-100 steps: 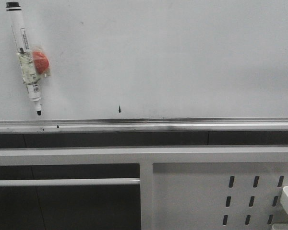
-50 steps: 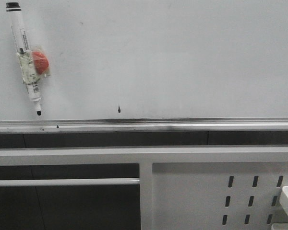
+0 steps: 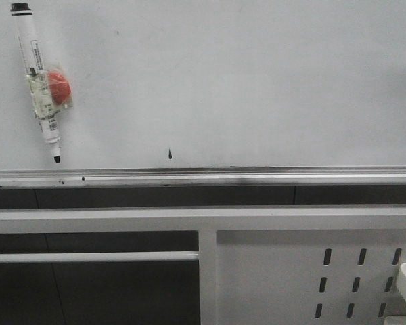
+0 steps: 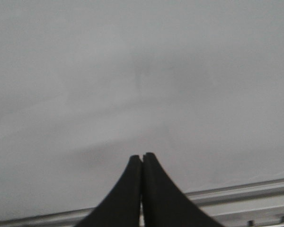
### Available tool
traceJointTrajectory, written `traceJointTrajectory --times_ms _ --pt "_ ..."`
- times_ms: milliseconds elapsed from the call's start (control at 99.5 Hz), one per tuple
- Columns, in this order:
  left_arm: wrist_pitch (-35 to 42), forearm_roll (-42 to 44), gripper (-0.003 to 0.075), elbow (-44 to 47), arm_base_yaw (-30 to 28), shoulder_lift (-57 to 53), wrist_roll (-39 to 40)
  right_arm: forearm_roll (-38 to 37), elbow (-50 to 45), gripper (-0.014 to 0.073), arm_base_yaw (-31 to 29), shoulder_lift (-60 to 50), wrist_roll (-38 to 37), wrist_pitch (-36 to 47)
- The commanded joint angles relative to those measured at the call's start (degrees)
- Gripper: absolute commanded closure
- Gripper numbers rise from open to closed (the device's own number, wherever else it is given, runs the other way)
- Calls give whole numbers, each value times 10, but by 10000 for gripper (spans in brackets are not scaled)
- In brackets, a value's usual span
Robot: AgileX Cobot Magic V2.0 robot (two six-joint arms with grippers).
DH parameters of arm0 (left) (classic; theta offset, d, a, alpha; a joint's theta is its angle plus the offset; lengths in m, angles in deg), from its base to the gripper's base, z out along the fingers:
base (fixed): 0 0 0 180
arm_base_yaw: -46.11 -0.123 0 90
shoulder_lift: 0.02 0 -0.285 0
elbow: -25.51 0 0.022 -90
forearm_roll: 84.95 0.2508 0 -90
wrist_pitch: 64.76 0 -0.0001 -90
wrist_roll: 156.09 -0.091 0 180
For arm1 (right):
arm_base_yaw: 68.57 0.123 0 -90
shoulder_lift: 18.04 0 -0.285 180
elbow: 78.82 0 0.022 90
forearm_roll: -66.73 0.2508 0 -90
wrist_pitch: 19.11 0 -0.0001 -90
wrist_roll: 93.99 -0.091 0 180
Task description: Write number 1 on whiteboard
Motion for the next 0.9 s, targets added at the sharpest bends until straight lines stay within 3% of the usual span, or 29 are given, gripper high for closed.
traceJointTrajectory --times_ms 0,100,221,342,512,673,794,894 --pt "42 27 734 -19 5 7 -1 29 17 643 32 13 -1 46" --pt "43 29 663 -19 12 7 -1 12 17 643 47 15 -1 49" --pt "38 25 477 -19 43 7 -1 4 17 643 47 15 -1 52" --pt "36 24 361 -18 97 8 -1 -1 17 643 47 15 -1 49" --pt "36 24 341 10 212 23 -1 -3 13 643 47 15 -1 33" --pt "49 24 341 55 317 49 -1 -54 13 643 53 15 -1 85" --pt "114 4 341 92 359 82 -1 -101 13 643 65 15 -1 160" --pt "158 -6 343 107 362 125 -1 -109 13 643 72 15 -1 186"
